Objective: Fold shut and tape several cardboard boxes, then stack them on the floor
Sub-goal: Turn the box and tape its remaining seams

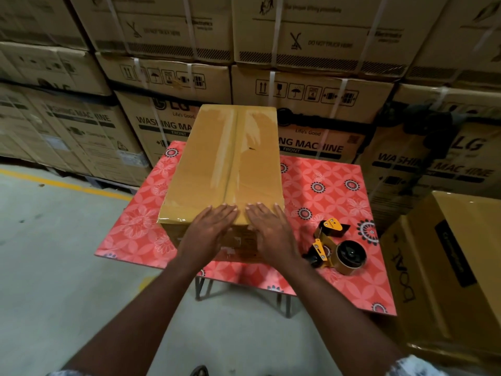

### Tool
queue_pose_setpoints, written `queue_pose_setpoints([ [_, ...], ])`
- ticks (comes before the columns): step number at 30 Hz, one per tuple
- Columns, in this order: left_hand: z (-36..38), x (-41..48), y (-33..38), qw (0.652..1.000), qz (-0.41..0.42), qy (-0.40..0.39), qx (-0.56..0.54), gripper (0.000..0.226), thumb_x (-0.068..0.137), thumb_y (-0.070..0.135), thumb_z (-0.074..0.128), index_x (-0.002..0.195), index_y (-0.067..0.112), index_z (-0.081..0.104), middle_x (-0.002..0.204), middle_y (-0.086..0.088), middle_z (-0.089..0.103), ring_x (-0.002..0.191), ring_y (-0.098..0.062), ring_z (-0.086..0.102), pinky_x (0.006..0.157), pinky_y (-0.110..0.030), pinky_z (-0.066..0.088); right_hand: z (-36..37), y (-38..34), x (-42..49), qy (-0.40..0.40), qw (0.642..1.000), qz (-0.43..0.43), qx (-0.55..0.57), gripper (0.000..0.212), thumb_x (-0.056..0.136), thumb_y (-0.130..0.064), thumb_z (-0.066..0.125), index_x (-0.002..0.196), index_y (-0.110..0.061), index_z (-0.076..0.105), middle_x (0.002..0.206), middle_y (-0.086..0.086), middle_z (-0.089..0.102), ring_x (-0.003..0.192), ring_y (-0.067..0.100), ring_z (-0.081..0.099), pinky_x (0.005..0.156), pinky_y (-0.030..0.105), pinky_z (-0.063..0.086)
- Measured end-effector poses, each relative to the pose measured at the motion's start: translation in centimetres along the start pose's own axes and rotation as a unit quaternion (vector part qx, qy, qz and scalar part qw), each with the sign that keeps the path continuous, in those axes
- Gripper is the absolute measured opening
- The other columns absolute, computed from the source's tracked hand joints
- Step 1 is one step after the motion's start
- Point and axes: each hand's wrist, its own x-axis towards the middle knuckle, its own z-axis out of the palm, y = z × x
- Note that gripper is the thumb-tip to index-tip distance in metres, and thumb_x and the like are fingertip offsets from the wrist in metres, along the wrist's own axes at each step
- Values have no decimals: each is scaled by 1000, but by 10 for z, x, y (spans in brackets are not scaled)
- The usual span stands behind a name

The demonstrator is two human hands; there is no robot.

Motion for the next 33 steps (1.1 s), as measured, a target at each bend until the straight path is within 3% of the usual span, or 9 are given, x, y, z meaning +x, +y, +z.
queue_pose_setpoints([
  [2,-1,-1,0,1000,4,-12,-1,62,90,8,68,148,15,48,151,-3,50,141,-22,47,116,-50,37,1,0,-3,-9,1000,3,-19,60,85,-3,69,143,-11,55,147,6,56,138,26,50,120,58,25],
  [7,-18,-10,-25,998,-62,-11,15,52,102,36,41,149,14,47,153,-7,47,145,-26,40,120,-49,30,0,-31,22,-39,998,45,29,53,94,-30,61,144,-11,54,149,6,54,142,25,46,122,56,22],
  [15,-28,-30,-58,999,-30,-12,19,60,90,8,58,149,8,47,152,-10,49,140,-29,47,116,-47,35,20,-56,22,-69,998,11,-6,87,65,9,80,145,-10,53,149,7,54,141,25,48,120,52,30],
  [17,-31,-29,-57,999,-31,-23,1,67,85,6,67,149,8,47,152,-10,49,141,-29,45,116,-49,35,18,-61,26,-58,998,23,-8,79,70,0,82,144,-9,54,149,8,53,141,27,47,120,56,30],
  [20,-37,-31,-67,998,-46,-31,-13,54,96,25,46,147,9,50,150,-9,52,142,-27,45,119,-49,31,18,-83,46,-43,998,29,24,58,90,-23,73,143,-9,54,150,8,53,142,27,46,122,54,23],
  [24,-46,-43,-92,998,-46,-43,-24,52,98,28,40,147,12,51,151,-6,51,143,-25,43,120,-43,26,33,-103,64,-85,996,17,23,54,93,-21,69,144,-9,54,149,10,53,141,27,48,121,51,27],
  [28,-47,-47,-105,995,-10,-47,-84,56,96,16,47,152,15,43,158,0,38,149,-21,32,123,-37,19,46,-102,52,-117,992,6,-53,84,74,-22,87,147,-12,49,152,7,51,141,23,48,122,48,27],
  [30,-48,-49,-107,990,-29,-46,-133,62,93,7,58,153,12,42,161,-1,34,152,-21,25,125,-30,15,44,-108,55,-105,994,20,-35,76,80,-23,82,148,-12,49,153,7,49,143,24,45,123,50,24],
  [33,-50,-53,-116,979,-88,-18,-183,59,98,26,55,153,11,41,162,-2,31,153,-19,22,122,-32,24,45,-125,73,-88,996,30,17,52,96,-29,63,143,-8,55,149,10,54,141,27,48,122,53,27],
])
